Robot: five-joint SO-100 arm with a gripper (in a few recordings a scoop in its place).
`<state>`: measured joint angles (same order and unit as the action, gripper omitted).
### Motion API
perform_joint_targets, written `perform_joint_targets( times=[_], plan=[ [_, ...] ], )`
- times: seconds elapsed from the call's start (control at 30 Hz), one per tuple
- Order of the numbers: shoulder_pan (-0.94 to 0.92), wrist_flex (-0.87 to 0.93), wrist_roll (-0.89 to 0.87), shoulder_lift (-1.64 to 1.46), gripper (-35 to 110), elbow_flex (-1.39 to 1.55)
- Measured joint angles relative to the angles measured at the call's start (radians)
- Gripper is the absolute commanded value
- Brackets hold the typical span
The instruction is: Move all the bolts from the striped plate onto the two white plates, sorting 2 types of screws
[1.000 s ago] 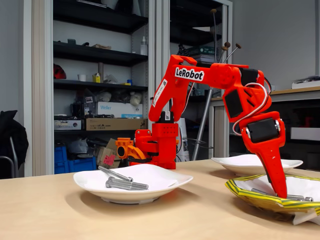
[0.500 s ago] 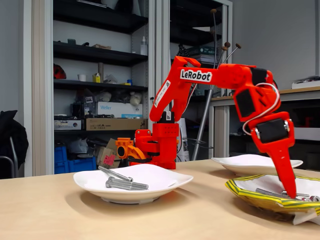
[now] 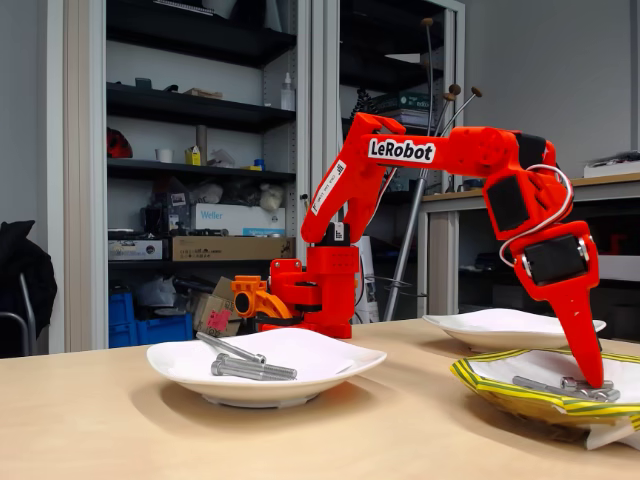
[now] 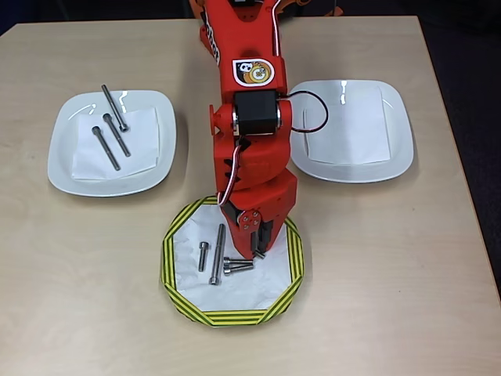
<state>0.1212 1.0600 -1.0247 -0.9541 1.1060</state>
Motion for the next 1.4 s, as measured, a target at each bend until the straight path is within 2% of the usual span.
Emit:
perform_joint_targets(
  times=[0.43,0.87,1.4],
  plan=[
    [-0.06,0.031,0.054,0.017,5,-0.003],
    [-0.077,0.117,0.069,0.104,0,-0.14],
    [-0.081,0.489,0.087,-0.052,0,-0.21]
  ],
)
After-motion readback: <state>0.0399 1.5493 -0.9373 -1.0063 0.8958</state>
